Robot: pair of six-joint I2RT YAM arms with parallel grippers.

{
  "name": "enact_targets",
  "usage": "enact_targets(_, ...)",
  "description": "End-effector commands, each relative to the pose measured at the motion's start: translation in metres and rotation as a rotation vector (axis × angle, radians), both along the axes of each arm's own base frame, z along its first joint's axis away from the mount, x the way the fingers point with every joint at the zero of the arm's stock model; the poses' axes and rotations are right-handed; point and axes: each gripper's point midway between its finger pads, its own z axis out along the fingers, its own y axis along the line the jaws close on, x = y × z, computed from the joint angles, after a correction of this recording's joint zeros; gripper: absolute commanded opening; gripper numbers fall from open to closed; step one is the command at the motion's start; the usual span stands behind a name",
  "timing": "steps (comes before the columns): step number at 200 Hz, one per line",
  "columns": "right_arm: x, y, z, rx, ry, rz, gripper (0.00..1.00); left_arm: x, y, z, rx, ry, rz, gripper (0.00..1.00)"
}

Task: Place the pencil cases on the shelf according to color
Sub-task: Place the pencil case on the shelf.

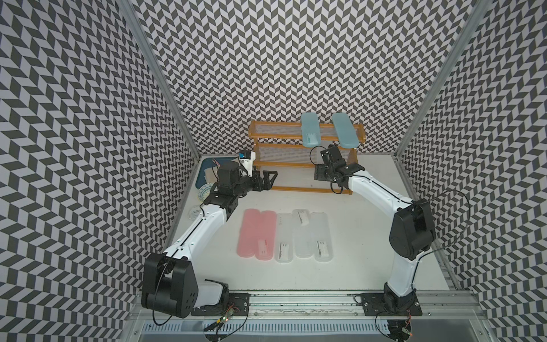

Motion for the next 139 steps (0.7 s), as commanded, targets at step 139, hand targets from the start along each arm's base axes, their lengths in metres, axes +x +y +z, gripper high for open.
enact_targets(139,-0.071,-0.018,0.055,0.163,-0.045,0.009,0.96,-0.005,0.000,0.015,0.003,-0.071,0.011,1.00)
